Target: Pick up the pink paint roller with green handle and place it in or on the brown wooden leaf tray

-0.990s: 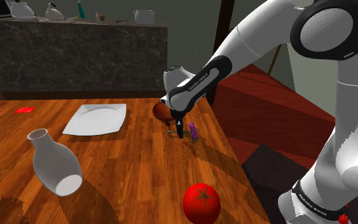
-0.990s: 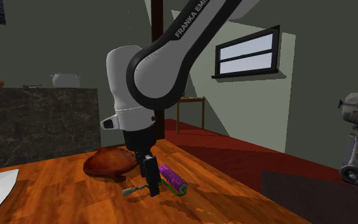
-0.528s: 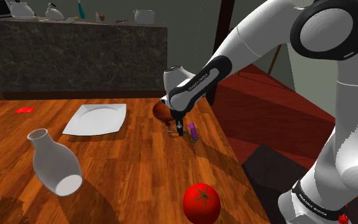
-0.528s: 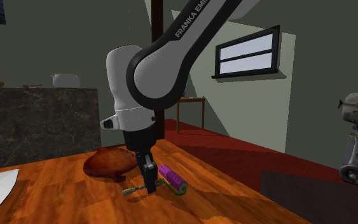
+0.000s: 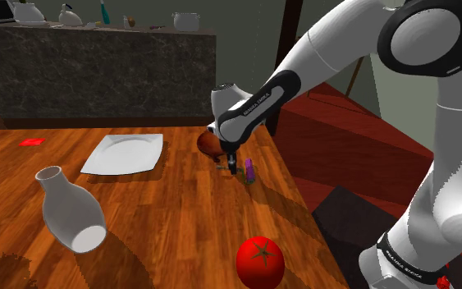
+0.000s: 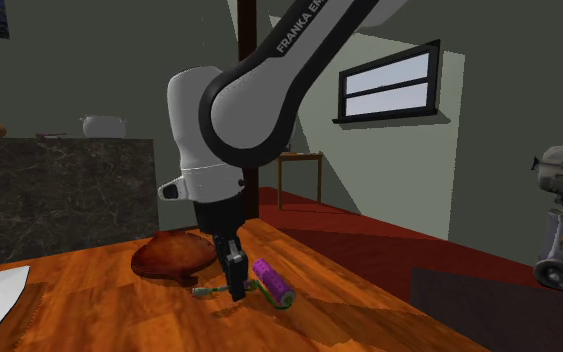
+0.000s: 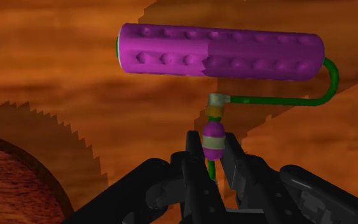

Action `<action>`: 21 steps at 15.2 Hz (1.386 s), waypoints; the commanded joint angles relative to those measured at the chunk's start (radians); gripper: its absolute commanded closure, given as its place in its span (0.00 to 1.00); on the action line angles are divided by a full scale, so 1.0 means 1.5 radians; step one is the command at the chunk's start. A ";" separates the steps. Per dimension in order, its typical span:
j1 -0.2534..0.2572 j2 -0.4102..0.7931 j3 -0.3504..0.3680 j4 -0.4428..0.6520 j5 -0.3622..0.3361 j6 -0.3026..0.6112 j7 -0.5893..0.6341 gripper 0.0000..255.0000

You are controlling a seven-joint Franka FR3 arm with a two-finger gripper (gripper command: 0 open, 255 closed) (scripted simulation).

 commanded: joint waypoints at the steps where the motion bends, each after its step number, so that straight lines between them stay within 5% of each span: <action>1: -0.001 -0.011 0.001 0.003 0.001 -0.014 -0.002 1.00; 18: -0.001 -0.105 0.004 0.032 0.012 -0.136 -0.017 1.00; 21: -0.014 -0.040 -0.003 0.128 0.014 -0.166 -0.041 1.00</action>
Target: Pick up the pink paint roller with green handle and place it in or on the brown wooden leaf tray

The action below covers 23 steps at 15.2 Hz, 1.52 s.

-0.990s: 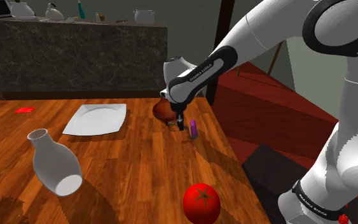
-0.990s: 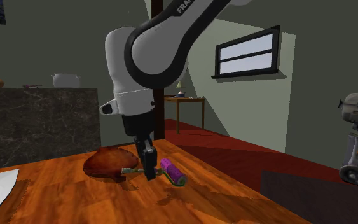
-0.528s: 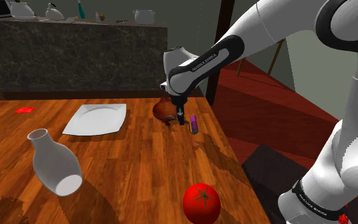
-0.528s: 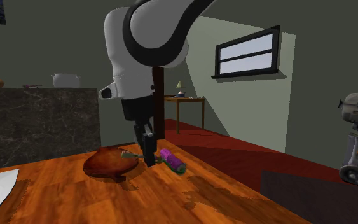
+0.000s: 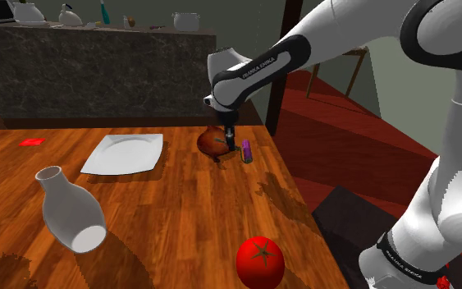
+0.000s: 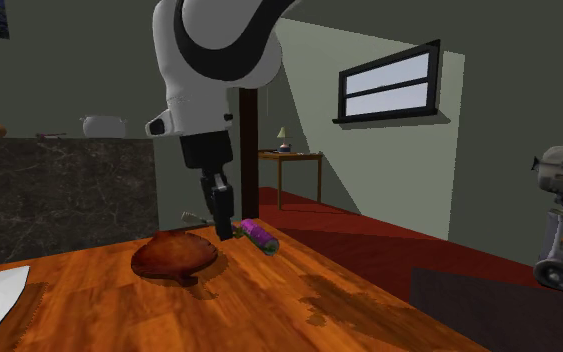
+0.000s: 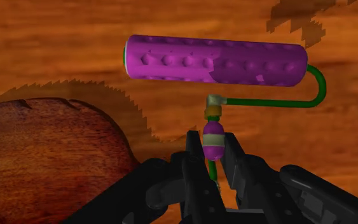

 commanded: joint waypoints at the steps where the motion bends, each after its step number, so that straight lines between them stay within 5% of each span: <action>1: -0.008 0.043 -0.005 0.064 0.001 -0.020 -0.015 1.00; 9: -0.041 0.255 -0.016 0.409 0.010 -0.149 -0.072 1.00; 12: -0.053 0.374 -0.019 0.616 0.014 -0.234 -0.094 1.00; 13: -0.059 0.461 -0.020 0.771 0.017 -0.301 -0.105 1.00; 23: -0.059 0.471 -0.020 0.700 0.016 -0.220 -0.098 1.00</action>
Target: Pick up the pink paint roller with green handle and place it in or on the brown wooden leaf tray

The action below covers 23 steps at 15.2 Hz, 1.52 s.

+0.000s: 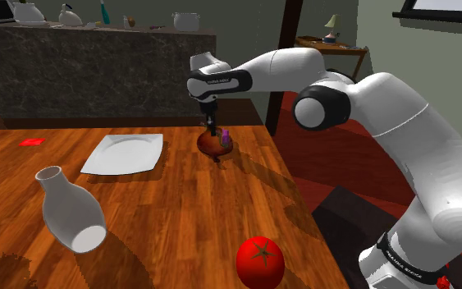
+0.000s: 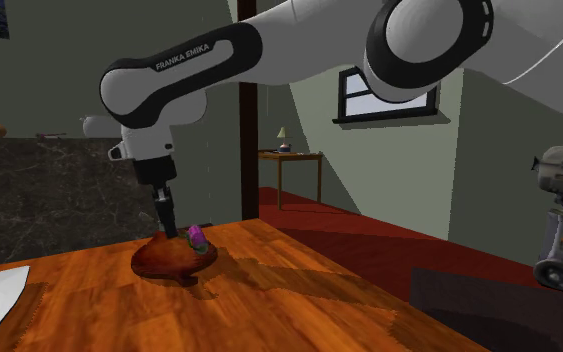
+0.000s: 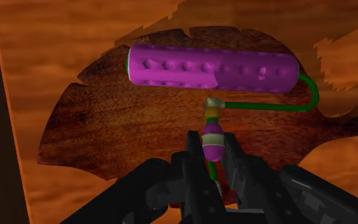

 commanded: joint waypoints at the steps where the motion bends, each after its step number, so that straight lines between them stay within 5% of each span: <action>1: 0.000 0.007 0.000 -0.004 0.000 0.012 0.001 1.00; 12: 0.000 0.017 0.000 -0.013 0.000 0.031 0.003 1.00; 13: 0.000 0.017 0.000 -0.013 0.000 0.030 0.003 0.00; 18: 0.000 0.017 0.000 -0.013 0.000 0.031 0.003 0.00; 23: 0.004 0.035 0.000 0.103 0.002 -0.068 -0.001 0.00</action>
